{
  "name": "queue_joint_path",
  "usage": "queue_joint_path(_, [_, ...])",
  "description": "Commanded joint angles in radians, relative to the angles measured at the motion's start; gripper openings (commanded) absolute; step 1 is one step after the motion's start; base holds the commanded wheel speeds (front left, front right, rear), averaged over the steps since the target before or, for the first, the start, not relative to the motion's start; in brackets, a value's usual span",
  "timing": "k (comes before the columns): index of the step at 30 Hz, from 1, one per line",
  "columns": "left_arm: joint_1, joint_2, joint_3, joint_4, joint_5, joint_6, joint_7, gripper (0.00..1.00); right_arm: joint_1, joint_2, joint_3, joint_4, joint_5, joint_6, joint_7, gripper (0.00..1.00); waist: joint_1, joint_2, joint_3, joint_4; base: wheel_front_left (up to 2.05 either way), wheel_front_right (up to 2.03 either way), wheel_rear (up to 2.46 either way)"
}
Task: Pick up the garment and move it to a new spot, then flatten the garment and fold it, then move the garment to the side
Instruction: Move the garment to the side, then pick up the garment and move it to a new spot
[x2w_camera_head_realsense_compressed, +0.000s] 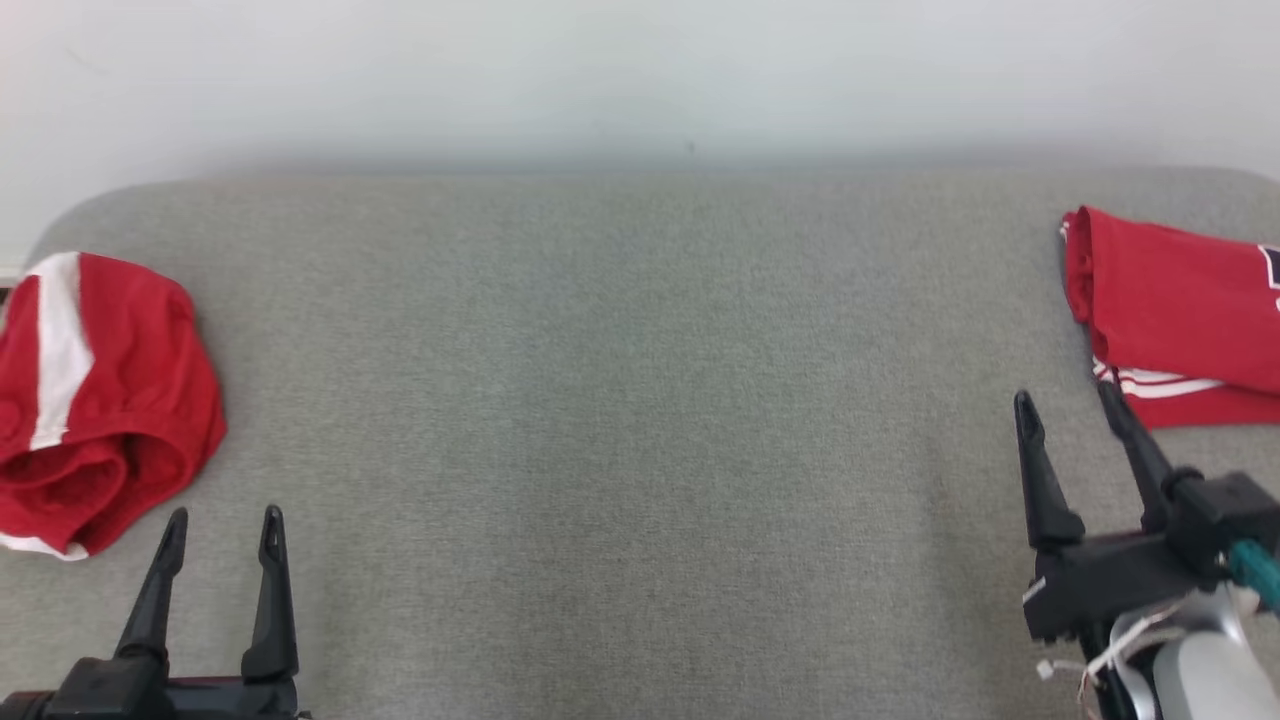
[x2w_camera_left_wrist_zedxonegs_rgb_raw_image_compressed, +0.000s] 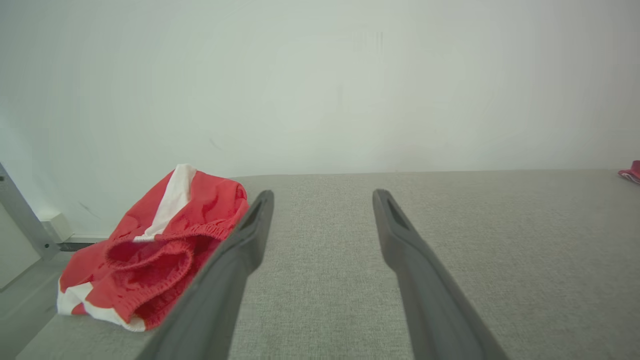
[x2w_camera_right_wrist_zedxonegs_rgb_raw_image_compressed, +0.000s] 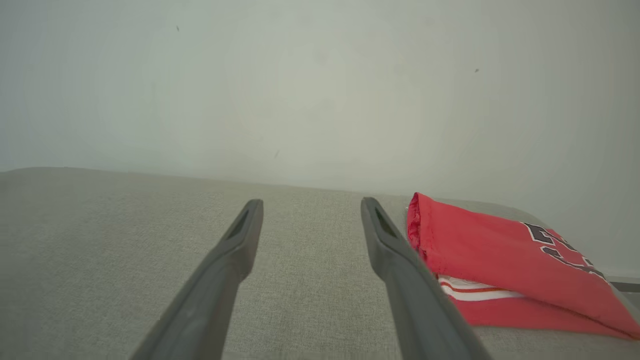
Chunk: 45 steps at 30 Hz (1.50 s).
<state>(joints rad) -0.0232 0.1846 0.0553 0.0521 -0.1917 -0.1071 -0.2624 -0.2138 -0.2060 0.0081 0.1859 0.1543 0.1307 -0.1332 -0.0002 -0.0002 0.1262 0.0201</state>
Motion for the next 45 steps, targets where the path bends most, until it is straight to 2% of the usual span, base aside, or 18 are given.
queue_joint_path(1, [0.016,-0.005,0.003,0.006,0.005,-0.006,-0.003,1.0,0.036,0.016,-0.009,-0.018,0.002,0.0,-0.001,1.0,0.0002,0.0002,-0.04,0.031,0.0,0.0,0.0])
queue_joint_path(8, [0.033,-0.017,0.002,0.037,0.017,-0.015,-0.003,1.0,0.172,0.082,-0.047,-0.092,-0.012,0.0,-0.004,1.0,0.0002,0.0002,-0.079,0.043,0.0,0.0,0.0])
queue_joint_path(15, [0.054,-0.021,0.015,0.053,0.023,-0.017,-0.003,1.0,0.268,0.12,-0.042,-0.123,-0.019,0.0,-0.02,1.0,0.0002,0.0002,-0.109,0.035,0.0,0.0,0.0])
queue_joint_path(45, [0.066,-0.013,-0.002,0.113,0.053,-0.022,-0.003,1.0,0.312,0.134,-0.041,-0.11,0.004,0.0,-0.02,1.0,0.0002,0.0002,-0.142,0.027,0.0,0.0,0.0])
